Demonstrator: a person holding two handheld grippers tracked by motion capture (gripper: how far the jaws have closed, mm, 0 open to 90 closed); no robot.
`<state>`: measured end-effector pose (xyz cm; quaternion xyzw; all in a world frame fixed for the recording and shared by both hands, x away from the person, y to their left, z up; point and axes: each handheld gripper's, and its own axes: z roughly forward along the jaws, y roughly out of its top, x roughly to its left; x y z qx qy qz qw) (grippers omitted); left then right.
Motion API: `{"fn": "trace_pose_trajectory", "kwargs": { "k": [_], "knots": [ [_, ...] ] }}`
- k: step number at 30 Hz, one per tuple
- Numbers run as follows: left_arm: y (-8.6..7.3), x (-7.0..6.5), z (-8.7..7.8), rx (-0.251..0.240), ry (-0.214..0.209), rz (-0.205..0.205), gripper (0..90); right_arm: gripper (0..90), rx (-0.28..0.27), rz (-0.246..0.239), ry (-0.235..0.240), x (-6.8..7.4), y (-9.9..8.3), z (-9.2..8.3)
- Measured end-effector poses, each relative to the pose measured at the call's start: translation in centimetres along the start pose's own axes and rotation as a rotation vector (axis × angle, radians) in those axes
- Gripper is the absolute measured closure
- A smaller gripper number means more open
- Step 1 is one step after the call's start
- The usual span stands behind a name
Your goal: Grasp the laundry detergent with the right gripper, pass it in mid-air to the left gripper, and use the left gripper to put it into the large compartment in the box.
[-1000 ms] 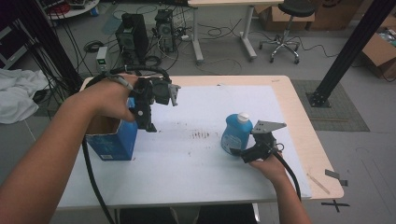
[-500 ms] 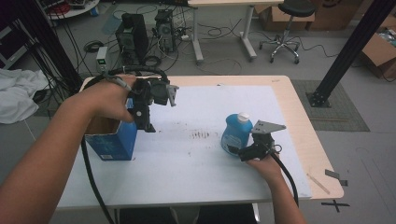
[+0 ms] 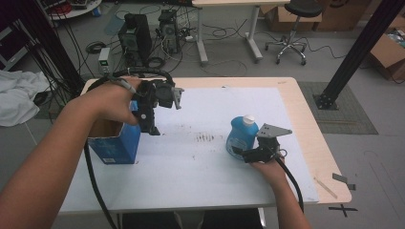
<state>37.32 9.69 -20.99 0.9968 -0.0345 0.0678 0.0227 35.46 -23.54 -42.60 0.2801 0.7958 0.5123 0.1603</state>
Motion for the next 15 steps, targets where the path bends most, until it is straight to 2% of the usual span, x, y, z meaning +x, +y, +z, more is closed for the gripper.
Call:
{"fn": "trace_pose_trajectory", "kwargs": {
  "k": [15],
  "knots": [
    [-0.06,-0.09,0.10,0.005,0.000,-0.003,0.1,16.1,-0.018,0.003,0.009,-0.08,-0.09,-0.03]
  ]
}}
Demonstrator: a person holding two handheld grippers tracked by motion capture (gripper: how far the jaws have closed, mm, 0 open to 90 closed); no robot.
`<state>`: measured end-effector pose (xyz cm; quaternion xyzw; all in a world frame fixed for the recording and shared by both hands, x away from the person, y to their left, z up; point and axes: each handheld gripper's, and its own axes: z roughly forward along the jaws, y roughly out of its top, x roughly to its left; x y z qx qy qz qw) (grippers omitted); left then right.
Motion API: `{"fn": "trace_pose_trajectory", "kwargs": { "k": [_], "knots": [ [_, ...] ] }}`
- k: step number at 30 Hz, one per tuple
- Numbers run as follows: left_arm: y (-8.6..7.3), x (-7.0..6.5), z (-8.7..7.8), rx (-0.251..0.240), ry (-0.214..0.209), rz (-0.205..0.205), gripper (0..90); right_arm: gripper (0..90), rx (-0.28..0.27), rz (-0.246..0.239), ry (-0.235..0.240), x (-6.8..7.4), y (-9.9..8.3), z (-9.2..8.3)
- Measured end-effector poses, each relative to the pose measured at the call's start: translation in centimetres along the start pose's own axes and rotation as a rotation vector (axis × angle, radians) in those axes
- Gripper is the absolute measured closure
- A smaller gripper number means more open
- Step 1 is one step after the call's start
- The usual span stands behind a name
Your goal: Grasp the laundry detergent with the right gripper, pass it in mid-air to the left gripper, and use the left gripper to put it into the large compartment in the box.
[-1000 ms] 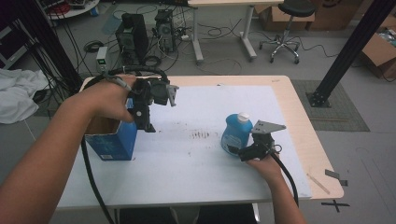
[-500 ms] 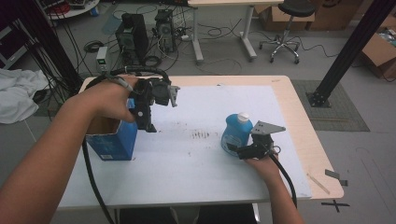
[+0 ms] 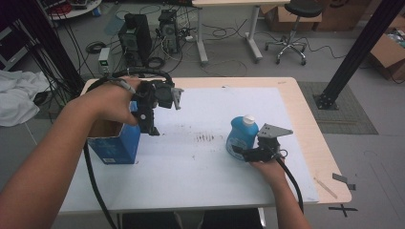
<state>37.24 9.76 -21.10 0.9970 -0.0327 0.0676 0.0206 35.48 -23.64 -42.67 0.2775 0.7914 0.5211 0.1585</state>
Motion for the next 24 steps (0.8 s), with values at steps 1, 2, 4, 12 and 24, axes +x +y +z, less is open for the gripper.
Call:
{"fn": "trace_pose_trajectory", "kwargs": {
  "k": [1,2,4,12,24],
  "knots": [
    [0.01,0.00,0.05,0.002,-0.001,0.002,0.1,16.8,0.000,-0.003,-0.002,0.01,0.03,0.00],
    [0.01,-0.01,0.10,0.002,-0.001,0.002,0.1,17.7,-0.002,-0.005,-0.003,-0.01,0.07,-0.02],
    [0.01,-0.01,0.20,-0.002,-0.003,0.002,0.1,19.4,-0.009,0.000,-0.007,-0.06,0.09,-0.10],
    [-0.09,-0.02,0.27,0.002,-0.002,-0.001,0.1,25.1,-0.009,-0.009,-0.003,-0.03,0.05,-0.09],
    [0.08,-0.01,0.32,0.006,-0.004,0.002,0.1,34.8,-0.017,-0.028,-0.001,0.26,-0.01,0.01]
  ]
}}
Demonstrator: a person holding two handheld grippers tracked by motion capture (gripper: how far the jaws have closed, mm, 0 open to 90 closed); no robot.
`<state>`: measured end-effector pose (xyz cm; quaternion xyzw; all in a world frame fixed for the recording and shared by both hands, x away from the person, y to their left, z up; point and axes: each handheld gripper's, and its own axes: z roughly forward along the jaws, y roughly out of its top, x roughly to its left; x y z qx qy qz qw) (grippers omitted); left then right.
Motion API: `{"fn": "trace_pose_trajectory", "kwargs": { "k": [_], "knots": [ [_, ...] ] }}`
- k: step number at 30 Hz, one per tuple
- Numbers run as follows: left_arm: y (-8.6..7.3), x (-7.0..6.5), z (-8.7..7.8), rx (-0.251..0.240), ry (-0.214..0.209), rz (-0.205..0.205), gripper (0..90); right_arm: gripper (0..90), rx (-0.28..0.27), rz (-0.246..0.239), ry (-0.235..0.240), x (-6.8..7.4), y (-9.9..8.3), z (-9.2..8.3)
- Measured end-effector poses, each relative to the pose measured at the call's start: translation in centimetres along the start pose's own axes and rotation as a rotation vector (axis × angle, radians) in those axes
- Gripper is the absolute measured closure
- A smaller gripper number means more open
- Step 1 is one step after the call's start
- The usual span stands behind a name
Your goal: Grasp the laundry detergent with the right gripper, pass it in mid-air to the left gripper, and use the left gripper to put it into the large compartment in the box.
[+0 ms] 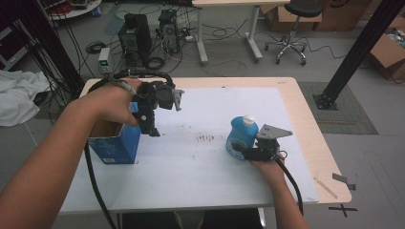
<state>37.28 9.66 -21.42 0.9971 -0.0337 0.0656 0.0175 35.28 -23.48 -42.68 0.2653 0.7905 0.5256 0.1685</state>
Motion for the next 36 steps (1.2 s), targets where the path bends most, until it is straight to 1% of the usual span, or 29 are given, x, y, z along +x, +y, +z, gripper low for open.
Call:
{"fn": "trace_pose_trajectory", "kwargs": {
  "k": [1,5,8,11,16,23,25,26,27,28,31,32,34,36],
  "knots": [
    [0.0,0.0,0.0,0.002,0.001,-0.001,0.1,36.1,0.002,-0.003,-0.011,0.1,0.0,0.0],
    [0.0,0.0,0.1,0.003,0.001,-0.002,0.1,36.8,0.007,0.004,-0.014,0.1,-0.1,0.2],
    [0.0,0.0,0.0,0.001,0.002,0.000,0.1,40.4,0.008,0.002,-0.017,0.1,-0.2,0.2],
    [0.0,0.0,0.0,0.001,0.002,-0.001,0.1,41.7,0.003,0.004,-0.020,0.1,-0.3,0.2],
    [0.2,0.0,0.1,0.003,0.000,0.000,0.1,43.9,0.000,-0.010,-0.032,0.2,-0.3,0.2],
    [0.3,0.1,0.0,0.000,0.000,0.001,0.1,45.9,0.034,-0.028,-0.013,0.1,0.3,0.2],
    [0.4,0.1,0.0,0.001,-0.002,0.000,0.1,46.2,0.027,-0.047,0.015,0.2,1.2,-0.2],
    [0.4,0.1,0.0,0.001,-0.002,0.000,0.1,46.2,0.027,-0.047,0.015,0.2,1.2,-0.2],
    [0.4,0.1,-0.1,-0.001,-0.003,0.002,0.1,46.3,0.017,-0.066,0.050,0.3,2.1,-0.5],
    [0.4,0.1,-0.2,-0.001,-0.003,0.002,0.1,46.3,0.016,-0.073,0.063,0.4,2.5,-0.7],
    [0.5,0.1,-0.3,-0.002,-0.004,0.004,0.1,46.4,0.015,-0.126,0.118,0.9,4.3,-1.0],
    [0.6,0.1,-0.3,-0.003,-0.005,0.001,0.1,46.5,0.015,-0.143,0.140,1.1,4.8,-1.0],
    [0.8,0.1,-0.3,-0.003,-0.007,0.009,0.1,46.5,0.015,-0.173,0.183,1.6,5.8,-1.0],
    [1.1,0.0,-0.2,0.002,-0.010,0.008,0.1,46.5,0.020,-0.196,0.229,2.0,6.6,-0.7]
  ]
}}
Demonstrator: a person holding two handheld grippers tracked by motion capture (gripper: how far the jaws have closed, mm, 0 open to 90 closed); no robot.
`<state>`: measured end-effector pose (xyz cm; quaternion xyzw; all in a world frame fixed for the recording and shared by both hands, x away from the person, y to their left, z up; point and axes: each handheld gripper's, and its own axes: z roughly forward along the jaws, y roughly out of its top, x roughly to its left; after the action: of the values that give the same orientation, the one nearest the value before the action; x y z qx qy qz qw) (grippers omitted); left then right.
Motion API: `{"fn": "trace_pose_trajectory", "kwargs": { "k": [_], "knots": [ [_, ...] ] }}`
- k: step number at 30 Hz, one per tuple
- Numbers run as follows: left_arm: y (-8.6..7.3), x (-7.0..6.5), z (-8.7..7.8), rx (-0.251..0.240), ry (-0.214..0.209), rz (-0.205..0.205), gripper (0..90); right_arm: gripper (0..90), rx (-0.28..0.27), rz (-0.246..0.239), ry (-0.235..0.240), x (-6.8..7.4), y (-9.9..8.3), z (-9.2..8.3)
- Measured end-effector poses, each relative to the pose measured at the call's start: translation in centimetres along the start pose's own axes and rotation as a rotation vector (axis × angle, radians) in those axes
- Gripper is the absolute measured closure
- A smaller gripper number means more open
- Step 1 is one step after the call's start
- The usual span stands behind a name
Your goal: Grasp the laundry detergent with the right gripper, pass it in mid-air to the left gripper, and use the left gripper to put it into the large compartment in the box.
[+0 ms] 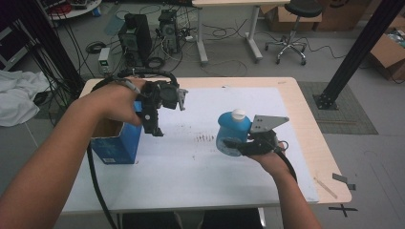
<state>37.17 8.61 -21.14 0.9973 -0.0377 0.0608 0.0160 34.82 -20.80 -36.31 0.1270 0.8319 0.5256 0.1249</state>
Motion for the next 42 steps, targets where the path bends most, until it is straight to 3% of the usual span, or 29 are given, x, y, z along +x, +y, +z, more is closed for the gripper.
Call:
{"fn": "trace_pose_trajectory", "kwargs": {
  "k": [3,4,5,10,15,25,31,42],
  "knots": [
    [0.4,-0.1,0.2,0.010,-0.005,0.004,0.1,46.7,0.005,-0.035,0.073,0.4,1.0,0.7],
    [0.4,-0.1,0.2,0.010,-0.005,0.004,0.1,46.7,0.005,-0.035,0.073,0.4,1.0,0.7],
    [0.7,-0.3,0.2,0.012,-0.011,0.008,0.1,46.8,0.004,-0.056,0.115,0.8,1.4,1.3],
    [1.5,-0.6,0.3,0.010,-0.024,0.015,0.1,46.9,0.020,-0.076,0.200,1.6,1.9,2.8],
    [2.4,-0.9,0.5,0.015,-0.035,0.025,0.1,46.9,0.029,-0.083,0.244,2.4,2.0,4.8],
    [3.5,-1.7,2.0,0.007,-0.072,0.032,0.1,46.8,0.031,-0.092,0.292,3.6,2.5,8.1],
    [3.6,-2.1,3.1,0.010,-0.089,0.033,0.1,46.8,0.038,-0.072,0.316,4.1,2.7,10.4],
    [3.6,-2.8,3.9,-0.003,-0.090,0.026,0.1,46.8,0.016,-0.100,0.328,4.7,3.6,12.0]
  ]
}}
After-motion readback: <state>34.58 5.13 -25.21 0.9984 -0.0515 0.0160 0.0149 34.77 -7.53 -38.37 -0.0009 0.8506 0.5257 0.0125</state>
